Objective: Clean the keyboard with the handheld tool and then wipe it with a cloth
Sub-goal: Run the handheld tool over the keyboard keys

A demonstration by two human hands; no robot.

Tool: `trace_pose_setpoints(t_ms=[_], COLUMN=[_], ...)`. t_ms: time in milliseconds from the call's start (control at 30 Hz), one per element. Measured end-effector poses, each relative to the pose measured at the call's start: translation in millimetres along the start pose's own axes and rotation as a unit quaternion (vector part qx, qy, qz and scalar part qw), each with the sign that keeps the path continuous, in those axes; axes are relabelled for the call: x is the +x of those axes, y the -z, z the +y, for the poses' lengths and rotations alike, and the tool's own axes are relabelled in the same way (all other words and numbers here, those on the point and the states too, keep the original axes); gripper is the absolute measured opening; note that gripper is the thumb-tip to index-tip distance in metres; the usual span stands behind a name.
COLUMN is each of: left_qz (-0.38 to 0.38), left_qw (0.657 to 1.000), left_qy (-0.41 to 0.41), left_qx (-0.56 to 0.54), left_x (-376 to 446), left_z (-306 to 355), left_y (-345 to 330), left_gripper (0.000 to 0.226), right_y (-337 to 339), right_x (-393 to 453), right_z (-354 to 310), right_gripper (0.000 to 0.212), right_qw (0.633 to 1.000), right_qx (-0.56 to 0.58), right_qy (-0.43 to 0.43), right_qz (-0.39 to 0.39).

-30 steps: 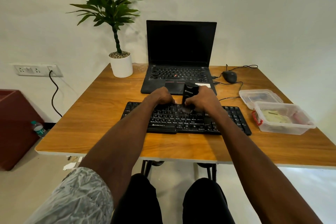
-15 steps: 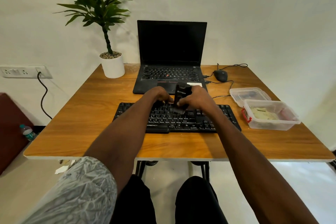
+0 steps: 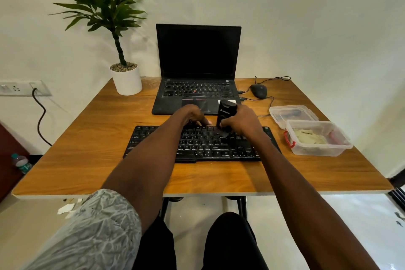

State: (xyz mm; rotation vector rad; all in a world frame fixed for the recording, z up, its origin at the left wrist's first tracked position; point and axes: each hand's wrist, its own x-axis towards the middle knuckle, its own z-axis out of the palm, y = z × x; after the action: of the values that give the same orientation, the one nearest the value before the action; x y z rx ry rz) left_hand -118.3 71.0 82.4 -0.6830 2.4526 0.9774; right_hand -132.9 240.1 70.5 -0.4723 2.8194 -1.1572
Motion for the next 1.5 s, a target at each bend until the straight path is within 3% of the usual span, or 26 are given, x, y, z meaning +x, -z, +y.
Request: trace_pose_setpoints(t_ms=[67,200,367,500,600,667,800,967,1133,1300,1400,1500], left_qz=[-0.008,-0.014,-0.023,-0.021,-0.007,-0.010,-0.011,-0.017,-0.002,-0.004,-0.005,0.000], left_qw=[1.000,0.999,0.998,0.999,0.999,0.999,0.999,0.999,0.999,0.999,0.999,0.999], left_qy=[0.008,0.017,0.035,0.025,0.020,0.019,0.022,0.026,0.016,0.024,0.022,0.017], left_qx=[-0.010,-0.024,-0.041,-0.035,-0.036,-0.041,-0.045,-0.042,-0.033,-0.035,-0.040,-0.036], left_x=[-1,4,5,5,5,4,6,3,0,0,-1,0], left_z=[1,1,1,2,1,1,2,2,3,4,4,3], left_y=[-2,-3,-3,-3,-4,-4,-3,-4,-5,-6,-7,-8], left_gripper=[0.046,0.036,0.020,0.023,0.029,0.018,0.019,0.018,0.019,0.019,0.018,0.032], right_y=[2,-4,10,4,14,20,16,30,24,32,22,18], right_x=[3,3,11,8,12,14,5,10,0,6,-1,-3], right_z=[3,5,13,15,20,20,19,26,22,30,19,16], right_gripper=[0.044,0.049,0.049,0.051,0.053,0.053,0.045,0.051,0.040,0.051,0.050,0.051], right_qw=[1.000,0.997,0.999,0.995,1.000,0.999,0.994,0.999,0.994,0.999,0.999,0.999], right_qx=[-0.009,0.026,-0.029,0.044,-0.002,-0.024,0.045,0.001,0.050,-0.008,-0.036,-0.019], right_qy=[0.009,-0.001,-0.001,-0.015,-0.028,-0.020,-0.017,-0.043,-0.027,-0.040,0.000,0.007], right_qz=[0.013,-0.076,0.021,-0.085,-0.013,0.013,-0.098,0.010,-0.093,0.012,-0.019,-0.048])
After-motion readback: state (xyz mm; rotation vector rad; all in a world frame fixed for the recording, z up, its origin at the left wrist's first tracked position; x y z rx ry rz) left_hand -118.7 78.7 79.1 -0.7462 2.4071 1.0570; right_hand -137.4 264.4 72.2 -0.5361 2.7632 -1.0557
